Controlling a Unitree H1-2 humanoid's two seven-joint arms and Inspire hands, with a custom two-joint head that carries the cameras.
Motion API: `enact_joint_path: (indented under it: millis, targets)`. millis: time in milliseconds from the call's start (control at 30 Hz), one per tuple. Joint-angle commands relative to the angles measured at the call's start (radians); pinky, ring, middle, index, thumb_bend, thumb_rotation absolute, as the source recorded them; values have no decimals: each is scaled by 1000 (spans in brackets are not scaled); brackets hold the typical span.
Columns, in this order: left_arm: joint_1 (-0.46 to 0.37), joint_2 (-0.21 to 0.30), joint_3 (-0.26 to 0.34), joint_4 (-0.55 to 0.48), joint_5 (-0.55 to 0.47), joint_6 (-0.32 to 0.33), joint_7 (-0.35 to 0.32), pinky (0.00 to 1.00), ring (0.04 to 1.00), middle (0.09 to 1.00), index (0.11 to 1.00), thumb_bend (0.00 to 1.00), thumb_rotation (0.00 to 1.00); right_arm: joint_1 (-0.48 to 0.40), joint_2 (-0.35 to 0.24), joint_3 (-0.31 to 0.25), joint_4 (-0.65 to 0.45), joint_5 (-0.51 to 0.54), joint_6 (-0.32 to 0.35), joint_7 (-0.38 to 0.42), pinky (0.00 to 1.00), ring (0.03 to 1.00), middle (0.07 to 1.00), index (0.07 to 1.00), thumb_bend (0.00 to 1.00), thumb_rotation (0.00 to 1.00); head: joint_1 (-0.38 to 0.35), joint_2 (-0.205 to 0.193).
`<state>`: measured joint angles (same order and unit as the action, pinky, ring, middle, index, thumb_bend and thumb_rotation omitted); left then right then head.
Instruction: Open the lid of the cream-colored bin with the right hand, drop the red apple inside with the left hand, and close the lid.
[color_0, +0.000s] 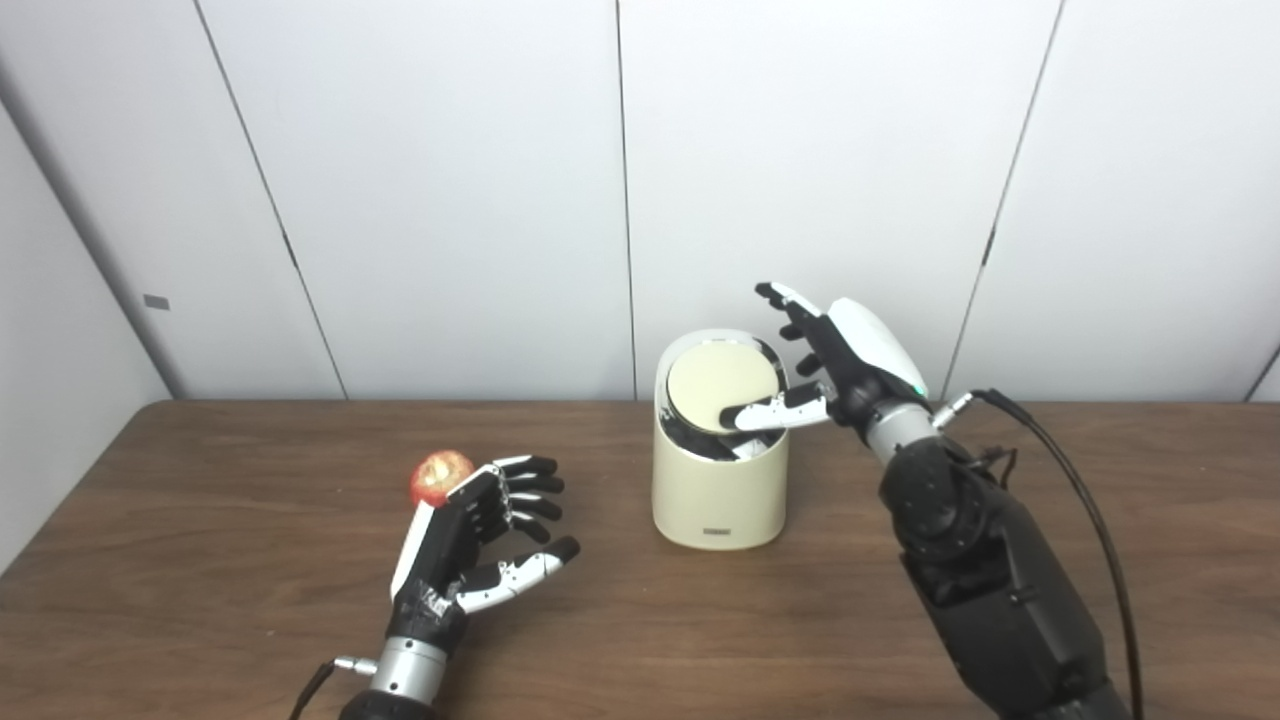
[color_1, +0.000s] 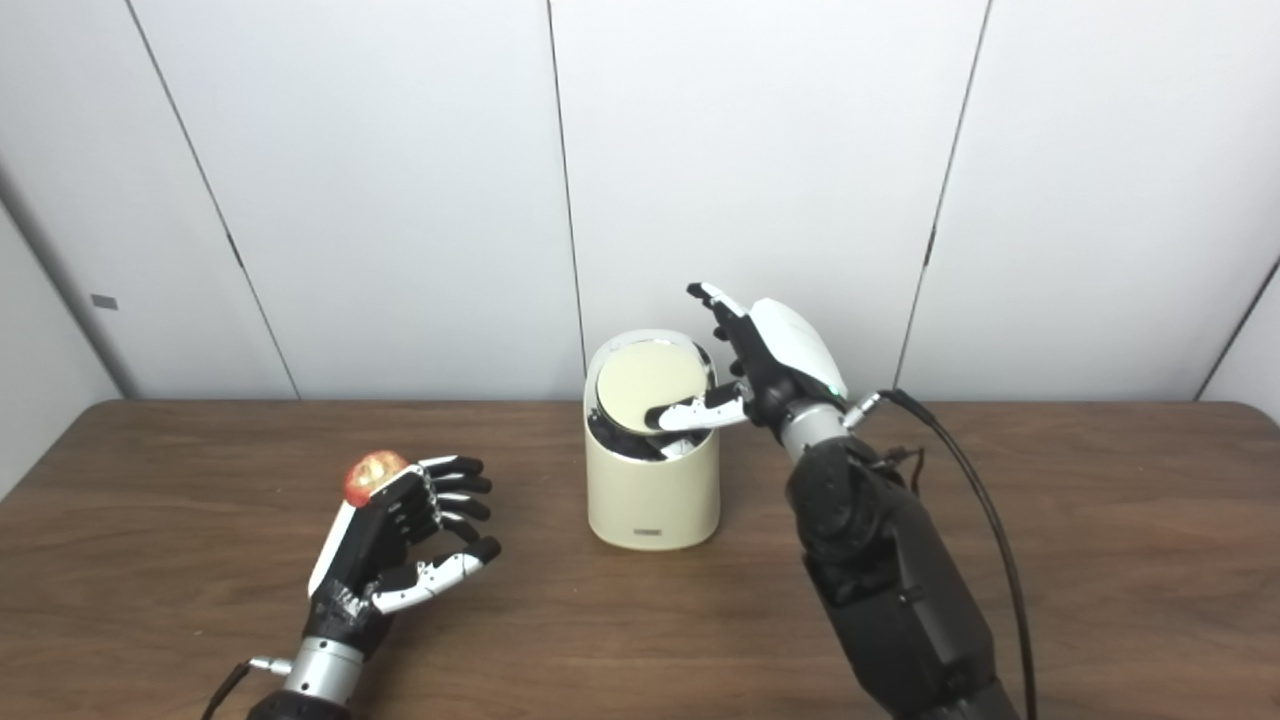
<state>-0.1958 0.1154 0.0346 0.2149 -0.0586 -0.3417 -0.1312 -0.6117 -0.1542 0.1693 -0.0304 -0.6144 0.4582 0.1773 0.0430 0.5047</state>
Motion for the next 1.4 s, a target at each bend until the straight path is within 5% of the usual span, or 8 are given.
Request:
enact_joint_path:
  millis: [0, 300, 633, 833, 1100, 1367]
  targets:
    - [30, -15, -9, 34, -2, -14, 4, 477, 582, 665, 706, 672, 22, -13, -8, -14, -62, 23, -37, -25, 669, 829, 919, 917, 719, 218, 0, 0]
    - [27, -15, -10, 37, -12, -21, -4, 478, 584, 665, 706, 663, 0, 190, -14, -82, -158, 124, -151, -116, 622, 778, 868, 880, 714, 209, 0, 0]
    - [28, -16, -7, 23, -9, -16, 3, 476, 580, 664, 702, 673, 37, 386, -42, -113, -206, 231, -310, -129, 679, 798, 867, 882, 761, 231, 6, 2]
    - [33, -19, 1, -11, 17, -16, 30, 478, 584, 662, 700, 671, 64, 439, -52, -118, -208, 262, -368, -127, 706, 811, 879, 891, 761, 197, 84, -4]
    - [22, -16, 74, -125, 188, -106, 182, 553, 661, 697, 697, 645, 2, 472, -67, -129, -201, 300, -391, -116, 728, 835, 894, 897, 731, 109, 186, -17]
    - [-2, 32, 158, -232, 381, -21, 308, 665, 810, 834, 792, 675, 84, 479, -74, -132, -209, 305, -382, -112, 718, 835, 889, 892, 731, 49, 211, -20]
